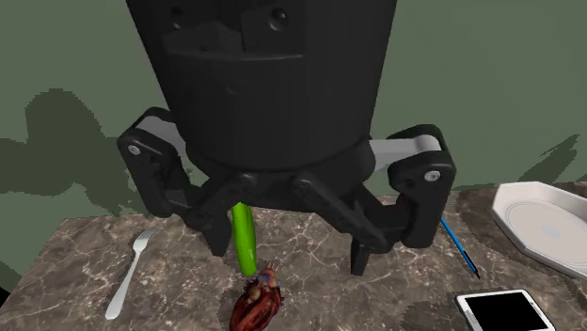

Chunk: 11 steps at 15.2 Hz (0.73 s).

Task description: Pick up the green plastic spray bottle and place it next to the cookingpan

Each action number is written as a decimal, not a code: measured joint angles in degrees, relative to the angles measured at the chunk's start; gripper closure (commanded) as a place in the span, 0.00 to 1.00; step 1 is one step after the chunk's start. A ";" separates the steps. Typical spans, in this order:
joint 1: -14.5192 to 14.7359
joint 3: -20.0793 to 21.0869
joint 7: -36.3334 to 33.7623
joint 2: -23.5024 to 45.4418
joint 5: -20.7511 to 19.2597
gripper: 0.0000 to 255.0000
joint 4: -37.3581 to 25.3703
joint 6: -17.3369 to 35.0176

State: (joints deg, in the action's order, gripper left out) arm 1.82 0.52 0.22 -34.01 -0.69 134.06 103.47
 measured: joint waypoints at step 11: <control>3.00 4.14 -4.20 20.81 3.39 0.00 -8.62 12.74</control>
State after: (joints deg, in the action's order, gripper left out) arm 4.82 4.65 -3.98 -13.21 2.70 125.44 116.22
